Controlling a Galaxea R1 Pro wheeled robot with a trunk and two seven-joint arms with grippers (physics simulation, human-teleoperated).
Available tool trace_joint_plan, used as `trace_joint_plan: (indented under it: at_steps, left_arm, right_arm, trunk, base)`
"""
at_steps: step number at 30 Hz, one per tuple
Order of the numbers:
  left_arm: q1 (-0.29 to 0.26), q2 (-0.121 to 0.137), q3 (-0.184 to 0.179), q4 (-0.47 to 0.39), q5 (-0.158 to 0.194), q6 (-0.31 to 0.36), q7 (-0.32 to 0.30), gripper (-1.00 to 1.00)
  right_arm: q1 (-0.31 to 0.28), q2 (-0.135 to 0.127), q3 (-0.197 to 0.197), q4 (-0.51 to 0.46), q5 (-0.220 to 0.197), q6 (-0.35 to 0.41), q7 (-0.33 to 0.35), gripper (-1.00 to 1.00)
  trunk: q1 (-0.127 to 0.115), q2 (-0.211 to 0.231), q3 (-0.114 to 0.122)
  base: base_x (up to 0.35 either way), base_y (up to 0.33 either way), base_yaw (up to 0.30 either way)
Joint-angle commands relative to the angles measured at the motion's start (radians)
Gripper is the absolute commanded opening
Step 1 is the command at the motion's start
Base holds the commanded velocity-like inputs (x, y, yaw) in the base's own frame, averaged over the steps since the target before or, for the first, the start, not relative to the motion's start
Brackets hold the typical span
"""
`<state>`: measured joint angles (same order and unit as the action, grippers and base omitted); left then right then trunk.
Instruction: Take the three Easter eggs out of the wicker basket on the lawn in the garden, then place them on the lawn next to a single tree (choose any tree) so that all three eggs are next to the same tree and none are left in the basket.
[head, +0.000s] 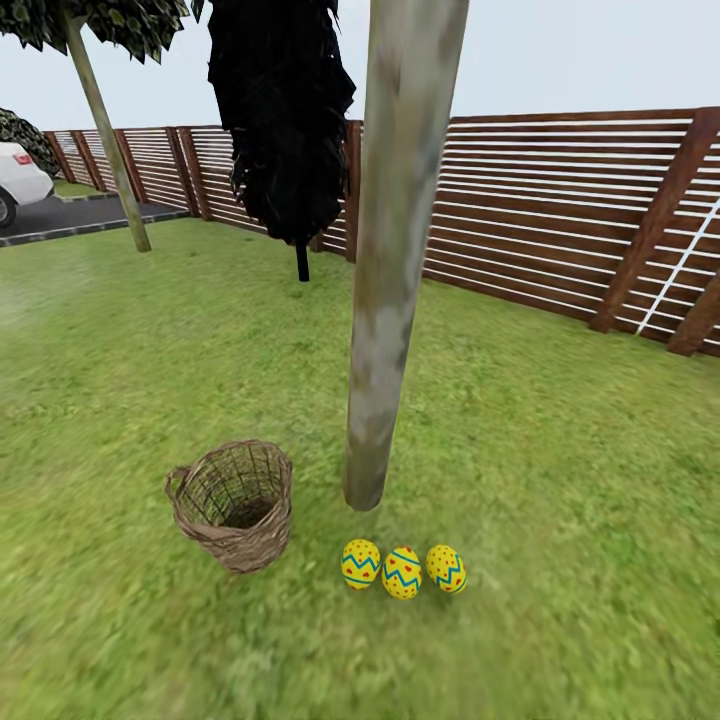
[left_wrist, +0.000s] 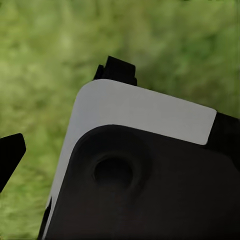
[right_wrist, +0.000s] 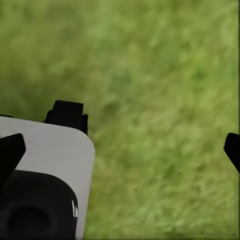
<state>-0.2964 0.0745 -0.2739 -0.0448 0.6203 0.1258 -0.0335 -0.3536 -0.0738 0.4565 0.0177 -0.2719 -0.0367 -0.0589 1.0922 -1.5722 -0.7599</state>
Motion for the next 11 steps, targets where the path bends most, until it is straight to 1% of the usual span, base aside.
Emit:
trace_joint_plan:
  at_steps: [1, 5, 11]
  left_arm:
    - [0.0, 0.001, -0.008, -0.001, 0.01, 0.005, -0.002, 1.0]
    - [-0.001, 0.001, -0.008, 0.0, 0.01, 0.005, 0.002, 1.0]
    - [0.0, 0.004, -0.005, 0.058, 0.016, 0.003, 0.007, 1.0]
  right_arm:
    - [-0.001, -0.004, 0.008, 0.004, -0.009, -0.004, -0.001, 1.0]
    - [-0.001, -0.008, 0.009, 0.005, -0.009, -0.004, -0.001, 1.0]
    - [-0.001, -0.002, 0.01, 0.005, -0.009, -0.003, -0.001, 1.0]
  trunk:
    - [-0.004, 0.007, 0.002]
    - [-0.019, 0.035, 0.015]
    - [-0.019, 0.035, 0.015]
  base:
    - [0.0, 0.0, 0.0]
    - [0.0, 0.0, 0.0]
    - [0.0, 0.0, 0.0]
